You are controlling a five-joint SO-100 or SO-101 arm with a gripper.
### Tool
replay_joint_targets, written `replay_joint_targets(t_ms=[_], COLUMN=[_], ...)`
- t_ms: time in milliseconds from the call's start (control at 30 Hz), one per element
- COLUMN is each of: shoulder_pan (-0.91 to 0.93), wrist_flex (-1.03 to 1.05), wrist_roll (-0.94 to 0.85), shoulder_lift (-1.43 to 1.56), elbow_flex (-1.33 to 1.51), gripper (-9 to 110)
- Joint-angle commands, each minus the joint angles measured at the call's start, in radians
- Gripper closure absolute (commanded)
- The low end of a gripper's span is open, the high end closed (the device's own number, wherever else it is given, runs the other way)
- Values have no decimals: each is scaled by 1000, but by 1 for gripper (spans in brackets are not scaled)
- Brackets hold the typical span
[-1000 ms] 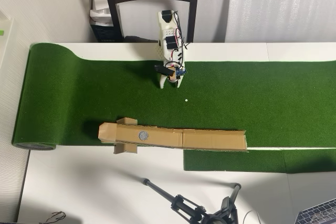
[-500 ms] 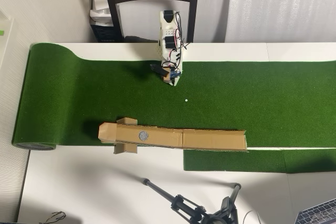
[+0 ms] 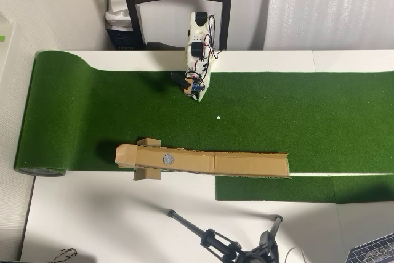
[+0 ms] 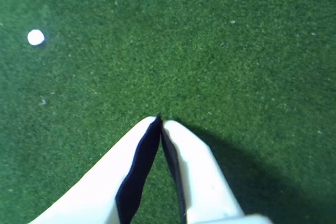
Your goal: Pick up the golf ball and place it on the gray mark at the back.
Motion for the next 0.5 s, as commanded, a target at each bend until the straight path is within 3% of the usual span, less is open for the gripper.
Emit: replay_joint_targets(t_ms=[0, 467], shoulder_pan=[8, 3], wrist_flex=[6, 3], wrist_roll=[-3, -5], shoulder_lift=[91, 91], elbow_flex=[77, 77], gripper=[101, 101])
